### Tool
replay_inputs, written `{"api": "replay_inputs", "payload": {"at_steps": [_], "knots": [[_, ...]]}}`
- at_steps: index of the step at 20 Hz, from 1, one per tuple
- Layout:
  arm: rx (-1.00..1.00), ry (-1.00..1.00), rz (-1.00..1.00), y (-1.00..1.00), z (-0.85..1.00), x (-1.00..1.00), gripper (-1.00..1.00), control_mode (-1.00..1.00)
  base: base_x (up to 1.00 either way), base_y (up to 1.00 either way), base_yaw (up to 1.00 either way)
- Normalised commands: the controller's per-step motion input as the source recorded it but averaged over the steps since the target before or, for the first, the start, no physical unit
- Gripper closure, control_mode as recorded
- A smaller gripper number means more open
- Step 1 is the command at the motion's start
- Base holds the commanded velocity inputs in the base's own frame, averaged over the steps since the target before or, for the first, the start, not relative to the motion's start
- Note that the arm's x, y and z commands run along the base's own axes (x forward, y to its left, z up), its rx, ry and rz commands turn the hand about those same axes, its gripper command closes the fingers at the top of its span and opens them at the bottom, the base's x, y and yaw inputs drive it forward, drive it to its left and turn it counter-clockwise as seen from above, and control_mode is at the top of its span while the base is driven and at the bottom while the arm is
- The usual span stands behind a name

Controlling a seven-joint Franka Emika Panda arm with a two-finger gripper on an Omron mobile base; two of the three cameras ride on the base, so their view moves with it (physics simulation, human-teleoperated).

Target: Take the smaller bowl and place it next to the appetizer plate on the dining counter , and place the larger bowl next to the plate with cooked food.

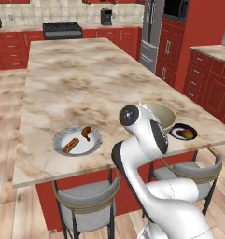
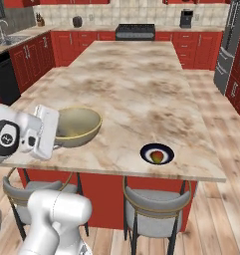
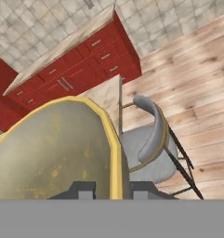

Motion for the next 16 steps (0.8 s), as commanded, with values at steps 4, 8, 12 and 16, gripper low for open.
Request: {"api": "replay_inputs", "payload": {"at_steps": [4, 8, 12, 16], "knots": [[0.03, -0.05, 0.25, -0.14, -0.08, 0.88, 1.0, -1.0, 0.0, 0.0, 0.0], [0.12, 0.09, 0.18, 0.0, -0.03, 0.92, 1.0, -1.0, 0.0, 0.0, 0.0], [0.0, 0.3, 0.19, 0.01, -0.29, 0.58, 1.0, -1.0, 0.0, 0.0, 0.0], [0.0, 0.09, 0.25, 0.1, -0.5, 0.53, 1.0, -1.0, 0.0, 0.0, 0.0]]}}
